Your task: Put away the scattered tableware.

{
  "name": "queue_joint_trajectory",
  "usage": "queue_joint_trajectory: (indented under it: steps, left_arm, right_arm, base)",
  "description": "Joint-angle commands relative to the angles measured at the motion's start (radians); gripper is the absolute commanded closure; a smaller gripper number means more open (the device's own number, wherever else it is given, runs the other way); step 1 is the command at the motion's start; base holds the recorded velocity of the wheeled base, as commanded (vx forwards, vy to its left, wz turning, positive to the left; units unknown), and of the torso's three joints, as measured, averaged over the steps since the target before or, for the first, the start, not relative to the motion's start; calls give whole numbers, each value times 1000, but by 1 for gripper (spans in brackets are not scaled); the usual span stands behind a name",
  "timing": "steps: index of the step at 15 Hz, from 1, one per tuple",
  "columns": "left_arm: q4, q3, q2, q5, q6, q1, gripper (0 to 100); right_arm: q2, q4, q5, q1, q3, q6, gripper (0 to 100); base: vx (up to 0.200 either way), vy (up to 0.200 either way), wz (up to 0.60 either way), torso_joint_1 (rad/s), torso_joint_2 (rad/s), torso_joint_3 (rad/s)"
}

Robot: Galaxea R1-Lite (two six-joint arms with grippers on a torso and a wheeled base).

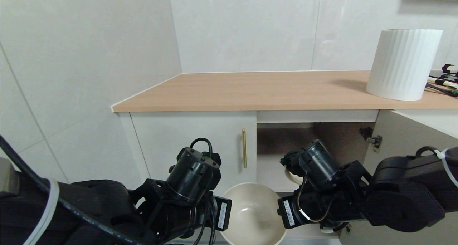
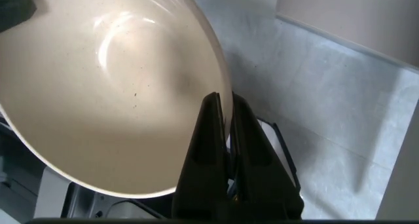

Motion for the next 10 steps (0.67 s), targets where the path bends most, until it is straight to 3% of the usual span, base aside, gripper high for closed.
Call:
queue_joint_trajectory:
  steps: [1, 6, 8, 10]
  left_arm:
    - [0, 0, 0, 3, -2, 0, 0]
    - [-3, -3, -2, 3, -5, 2, 0]
    - [-12, -3, -2, 5, -6, 2, 0]
    - [-12, -3, -11, 5, -8, 3, 0]
  right_arm:
    - [3, 3, -1, 0, 1, -1, 100]
    - [19, 1, -6, -1, -2, -1, 100]
    - [49, -9, -41, -9, -6, 1, 100]
    - [138, -101, -141, -73, -8, 1, 100]
  base:
    - [0, 0, 0, 0, 0, 0]
    - [0, 0, 0, 0, 0, 0]
    - [0, 0, 0, 0, 0, 0]
    - [0, 0, 0, 0, 0, 0]
